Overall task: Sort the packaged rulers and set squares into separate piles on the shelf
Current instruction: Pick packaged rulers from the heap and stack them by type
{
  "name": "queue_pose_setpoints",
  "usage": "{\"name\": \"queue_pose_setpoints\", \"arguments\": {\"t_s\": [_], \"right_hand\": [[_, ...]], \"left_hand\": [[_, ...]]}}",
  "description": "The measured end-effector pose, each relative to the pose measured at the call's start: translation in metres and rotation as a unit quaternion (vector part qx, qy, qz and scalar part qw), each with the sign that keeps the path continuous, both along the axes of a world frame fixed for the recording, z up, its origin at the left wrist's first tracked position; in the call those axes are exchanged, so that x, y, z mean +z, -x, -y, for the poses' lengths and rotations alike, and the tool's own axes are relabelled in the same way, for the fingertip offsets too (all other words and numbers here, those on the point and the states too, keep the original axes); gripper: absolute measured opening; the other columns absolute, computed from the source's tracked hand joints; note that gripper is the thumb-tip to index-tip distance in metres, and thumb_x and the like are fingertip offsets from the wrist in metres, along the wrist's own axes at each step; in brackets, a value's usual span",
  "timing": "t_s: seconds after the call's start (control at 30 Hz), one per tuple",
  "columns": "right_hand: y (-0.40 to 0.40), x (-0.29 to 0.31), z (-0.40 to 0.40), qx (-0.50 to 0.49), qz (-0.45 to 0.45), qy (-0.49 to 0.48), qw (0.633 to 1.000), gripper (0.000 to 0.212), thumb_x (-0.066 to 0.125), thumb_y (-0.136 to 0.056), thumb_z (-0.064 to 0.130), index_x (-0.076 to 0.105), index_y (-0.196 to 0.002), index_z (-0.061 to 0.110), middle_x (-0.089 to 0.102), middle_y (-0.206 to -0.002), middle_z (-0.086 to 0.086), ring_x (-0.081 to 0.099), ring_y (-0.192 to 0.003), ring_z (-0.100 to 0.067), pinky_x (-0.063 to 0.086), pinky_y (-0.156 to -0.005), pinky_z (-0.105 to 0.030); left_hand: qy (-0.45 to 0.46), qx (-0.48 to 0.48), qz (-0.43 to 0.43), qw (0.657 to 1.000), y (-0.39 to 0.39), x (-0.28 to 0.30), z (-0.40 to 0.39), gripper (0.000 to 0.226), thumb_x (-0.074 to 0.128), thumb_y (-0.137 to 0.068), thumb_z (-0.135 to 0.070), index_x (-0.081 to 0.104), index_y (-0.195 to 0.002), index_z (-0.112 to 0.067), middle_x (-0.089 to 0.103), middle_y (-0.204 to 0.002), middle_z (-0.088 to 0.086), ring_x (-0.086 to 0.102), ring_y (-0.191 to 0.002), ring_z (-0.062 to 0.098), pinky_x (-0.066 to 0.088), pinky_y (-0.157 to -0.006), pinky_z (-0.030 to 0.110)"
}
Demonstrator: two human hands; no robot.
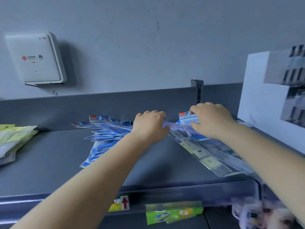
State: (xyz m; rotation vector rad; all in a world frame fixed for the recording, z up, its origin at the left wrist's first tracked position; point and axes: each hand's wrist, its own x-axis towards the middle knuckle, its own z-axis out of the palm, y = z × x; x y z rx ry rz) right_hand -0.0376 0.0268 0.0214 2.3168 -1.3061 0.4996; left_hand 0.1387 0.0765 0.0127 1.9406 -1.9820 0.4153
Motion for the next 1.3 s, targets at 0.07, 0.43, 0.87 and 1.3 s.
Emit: {"name": "queue_pose_setpoints", "arguments": {"t_s": [0.07, 0.43, 0.87, 1.3], "right_hand": [[0.023, -0.007, 0.013, -0.011, 0.025, -0.050, 0.998, 0.029, 0.048, -0.089, 0.032, 0.051, -0.116, 0.021, 0.056, -0.112, 0.003, 0.051, -0.106, -0.022, 0.038, -0.076, -0.030], [0.028, -0.041, 0.067, -0.005, 0.071, -0.222, 0.972, 0.030, 0.050, -0.085, 0.054, 0.055, -0.089, 0.024, 0.056, -0.109, -0.001, 0.053, -0.105, -0.023, 0.044, -0.079, -0.033], [0.050, -0.038, 0.090, -0.002, 0.315, -0.234, 0.920, 0.008, 0.062, -0.080, 0.017, 0.057, -0.075, 0.020, 0.056, -0.080, 0.002, 0.051, -0.075, -0.020, 0.032, -0.054, -0.024], [0.071, -0.024, 0.085, 0.100, 0.733, -0.426, 0.521, 0.013, 0.067, -0.082, 0.007, 0.062, -0.079, 0.019, 0.068, -0.062, 0.004, 0.063, -0.063, -0.008, 0.041, -0.064, -0.022]], "left_hand": [[-0.019, -0.006, 0.002, 1.000, 0.020, -0.007, 0.010, 0.034, 0.047, -0.091, -0.036, 0.051, -0.122, -0.023, 0.057, -0.120, -0.003, 0.049, -0.114, 0.022, 0.033, -0.091, 0.032], [-0.080, 0.013, -0.024, 0.996, 0.053, -0.028, 0.057, 0.037, 0.047, -0.090, -0.038, 0.054, -0.122, -0.022, 0.058, -0.123, -0.002, 0.052, -0.113, 0.021, 0.034, -0.092, 0.031], [-0.064, -0.004, -0.202, 0.977, 0.034, -0.038, 0.082, 0.030, 0.056, -0.088, -0.036, 0.059, -0.114, -0.022, 0.061, -0.111, -0.007, 0.054, -0.093, 0.015, 0.043, -0.087, 0.028], [-0.193, 0.040, -0.094, 0.976, 0.069, -0.031, 0.114, 0.046, 0.051, -0.085, -0.057, 0.053, -0.113, -0.020, 0.059, -0.119, 0.000, 0.053, -0.111, 0.023, 0.035, -0.088, 0.033]]}}
